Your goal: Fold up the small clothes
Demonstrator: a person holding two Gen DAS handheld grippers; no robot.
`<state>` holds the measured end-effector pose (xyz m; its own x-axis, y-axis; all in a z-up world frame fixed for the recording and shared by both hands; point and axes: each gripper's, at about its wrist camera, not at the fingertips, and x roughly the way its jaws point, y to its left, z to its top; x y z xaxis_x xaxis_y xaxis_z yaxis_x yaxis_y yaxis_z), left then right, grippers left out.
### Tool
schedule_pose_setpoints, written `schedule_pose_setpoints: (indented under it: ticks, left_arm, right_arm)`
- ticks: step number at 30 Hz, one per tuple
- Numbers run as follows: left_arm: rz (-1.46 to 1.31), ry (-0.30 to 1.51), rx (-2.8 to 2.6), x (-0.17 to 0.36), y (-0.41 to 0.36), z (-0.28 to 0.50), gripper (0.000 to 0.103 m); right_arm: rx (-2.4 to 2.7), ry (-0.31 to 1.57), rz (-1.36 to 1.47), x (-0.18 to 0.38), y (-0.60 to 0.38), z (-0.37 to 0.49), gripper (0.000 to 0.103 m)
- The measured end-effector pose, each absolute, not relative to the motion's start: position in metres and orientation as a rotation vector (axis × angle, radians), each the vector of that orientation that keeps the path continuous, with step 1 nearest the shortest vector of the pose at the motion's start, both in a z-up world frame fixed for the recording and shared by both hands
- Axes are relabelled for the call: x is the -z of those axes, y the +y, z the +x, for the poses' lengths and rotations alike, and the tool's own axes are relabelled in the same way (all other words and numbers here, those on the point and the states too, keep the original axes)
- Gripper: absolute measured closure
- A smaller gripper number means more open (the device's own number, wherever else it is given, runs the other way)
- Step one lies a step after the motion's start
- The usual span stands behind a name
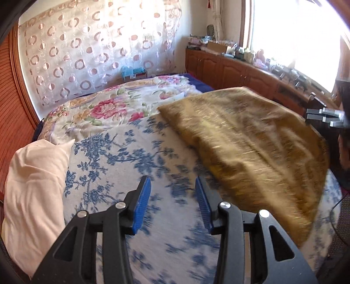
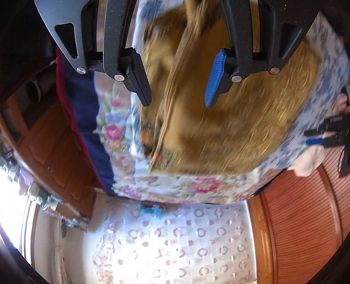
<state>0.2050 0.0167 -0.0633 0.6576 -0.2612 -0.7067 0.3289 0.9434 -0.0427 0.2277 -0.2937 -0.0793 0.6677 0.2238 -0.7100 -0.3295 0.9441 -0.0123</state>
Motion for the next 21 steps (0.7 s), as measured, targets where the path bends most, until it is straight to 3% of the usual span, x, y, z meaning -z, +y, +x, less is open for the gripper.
schedule_pose_setpoints:
  ticks: [7,9,11,13,17,21]
  left_arm:
    - [0.042,0.784,0.363,0.061,-0.010,0.173,0.062]
    - [0.017,0.802,0.370,0.065,-0.017,0.168,0.062]
    - [-0.015,0.812,0.380,0.069,-0.024,0.160,0.062]
    - [-0.024,0.817,0.380,0.070,-0.028,0.155,0.062]
    - [-0.041,0.824,0.373,0.072,-0.038,0.146,0.062]
    - [-0.051,0.827,0.380,0.073,-0.043,0.140,0.062]
  right_arm:
    - [-0.361,0.826,-0.126,0.100,-0.300,0.192,0.051]
    - [-0.392,0.851,-0.113,0.107,-0.300,0.187,0.062]
    - [-0.415,0.850,-0.104,0.111,-0.300,0.182,0.086]
    - [-0.446,0.833,-0.092,0.110,-0.300,0.176,0.096]
    - [-0.381,0.731,-0.136,0.096,-0.305,0.161,0.101]
    - [-0.350,0.757,-0.100,0.098,-0.315,0.165,0.101]
